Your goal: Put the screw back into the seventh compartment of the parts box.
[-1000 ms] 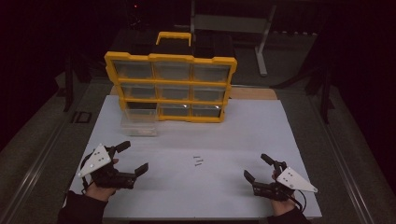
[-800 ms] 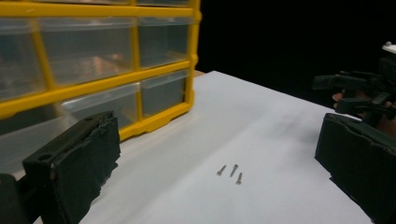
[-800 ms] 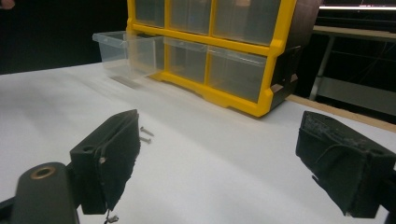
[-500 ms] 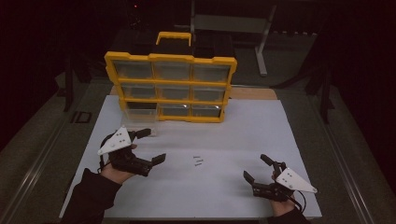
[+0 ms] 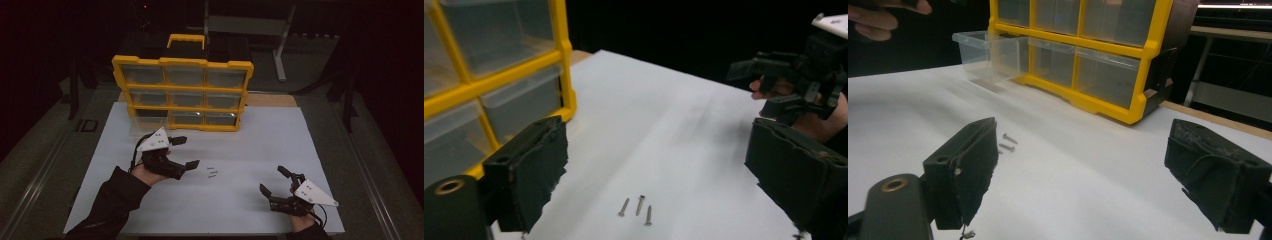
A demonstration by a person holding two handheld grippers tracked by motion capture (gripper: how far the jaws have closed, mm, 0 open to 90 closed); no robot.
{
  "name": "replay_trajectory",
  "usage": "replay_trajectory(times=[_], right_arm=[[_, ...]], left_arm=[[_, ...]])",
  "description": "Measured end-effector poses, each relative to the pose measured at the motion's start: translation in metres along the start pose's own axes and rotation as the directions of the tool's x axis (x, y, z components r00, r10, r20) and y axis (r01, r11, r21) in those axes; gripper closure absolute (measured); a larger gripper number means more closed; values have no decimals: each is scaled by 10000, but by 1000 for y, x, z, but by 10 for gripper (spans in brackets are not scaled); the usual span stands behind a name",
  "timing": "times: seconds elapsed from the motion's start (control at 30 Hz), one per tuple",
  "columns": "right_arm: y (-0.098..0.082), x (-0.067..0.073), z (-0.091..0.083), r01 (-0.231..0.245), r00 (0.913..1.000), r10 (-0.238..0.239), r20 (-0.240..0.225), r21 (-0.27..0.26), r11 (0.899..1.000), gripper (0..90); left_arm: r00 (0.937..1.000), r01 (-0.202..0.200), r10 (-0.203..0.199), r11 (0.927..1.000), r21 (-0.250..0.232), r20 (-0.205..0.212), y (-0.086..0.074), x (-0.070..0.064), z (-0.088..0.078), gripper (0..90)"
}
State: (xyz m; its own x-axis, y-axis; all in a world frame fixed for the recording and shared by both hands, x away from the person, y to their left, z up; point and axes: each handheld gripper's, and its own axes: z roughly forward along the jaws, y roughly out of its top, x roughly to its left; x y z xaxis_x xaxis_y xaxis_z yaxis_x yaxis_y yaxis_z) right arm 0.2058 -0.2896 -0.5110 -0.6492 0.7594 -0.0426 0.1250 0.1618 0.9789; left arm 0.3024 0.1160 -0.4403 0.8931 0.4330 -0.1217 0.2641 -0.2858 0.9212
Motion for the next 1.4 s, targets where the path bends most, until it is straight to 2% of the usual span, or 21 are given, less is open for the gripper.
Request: replay_trajectory(times=[0.13, 0.3, 0.33, 0.47, 0.63, 0.73, 0.83, 0.87, 0.9, 0.97, 1.1, 1.13, 1.4], right_arm=[[0, 0, 0, 3, 10000, -3, -23, 15, 10000, 136], [0, 1, 0, 8, 10000, -8, -58, 21, 10000, 136], [0, 1, 0, 7, 10000, -7, -82, 28, 10000, 136], [0, 1, 0, 25, 9999, -25, -121, 31, 10000, 136], [0, 1, 0, 14, 9999, -13, -133, 31, 10000, 136], [0, 1, 0, 17, 9999, -16, -149, 37, 10000, 136], [0, 1, 1, 24, 9999, -23, -153, 43, 10000, 137], [0, 1, 1, 24, 9999, -23, -153, 43, 10000, 137], [0, 1, 1, 17, 9998, -16, -176, 41, 10000, 137], [0, 1, 1, 11, 9998, -10, -182, 53, 10000, 137], [0, 1, 1, -3, 9998, 4, -199, 43, 10000, 137], [0, 1, 1, 4, 9998, -3, -216, 43, 10000, 137], [-1, 1, 1, -40, 9996, 41, -262, 34, 10000, 137]], left_arm=[[10000, 83, -83, 9998, 195, -17, -1, 1, 11, 137], [9999, -96, 98, 9991, 403, -36, -4, 1, 22, 189], [9999, -128, 125, 9982, 580, 65, -7, 2, 28, 212], [9998, -140, 125, 9960, 888, 166, -10, 4, 37, 271], [9988, -248, 179, 9869, 1596, 448, -17, 7, 53, 347], [9982, -158, 31, 9764, 2155, 591, -19, 8, 61, 391], [9980, -370, 220, 9628, 2675, 590, -23, 9, 70, 453], [9980, -370, 220, 9628, 2675, 590, -23, 9, 70, 472], [9980, -459, 310, 9551, 2926, 555, -25, 9, 75, 479], [9975, -587, 432, 9455, 3202, 554, -27, 10, 79, 508], [9971, -720, 592, 9359, 3448, 475, -31, 12, 87, 548], [9971, -720, 592, 9359, 3448, 475, -31, 12, 87, 571], [9959, -860, 660, 9056, 4153, 623, -39, 16, 105, 648]])
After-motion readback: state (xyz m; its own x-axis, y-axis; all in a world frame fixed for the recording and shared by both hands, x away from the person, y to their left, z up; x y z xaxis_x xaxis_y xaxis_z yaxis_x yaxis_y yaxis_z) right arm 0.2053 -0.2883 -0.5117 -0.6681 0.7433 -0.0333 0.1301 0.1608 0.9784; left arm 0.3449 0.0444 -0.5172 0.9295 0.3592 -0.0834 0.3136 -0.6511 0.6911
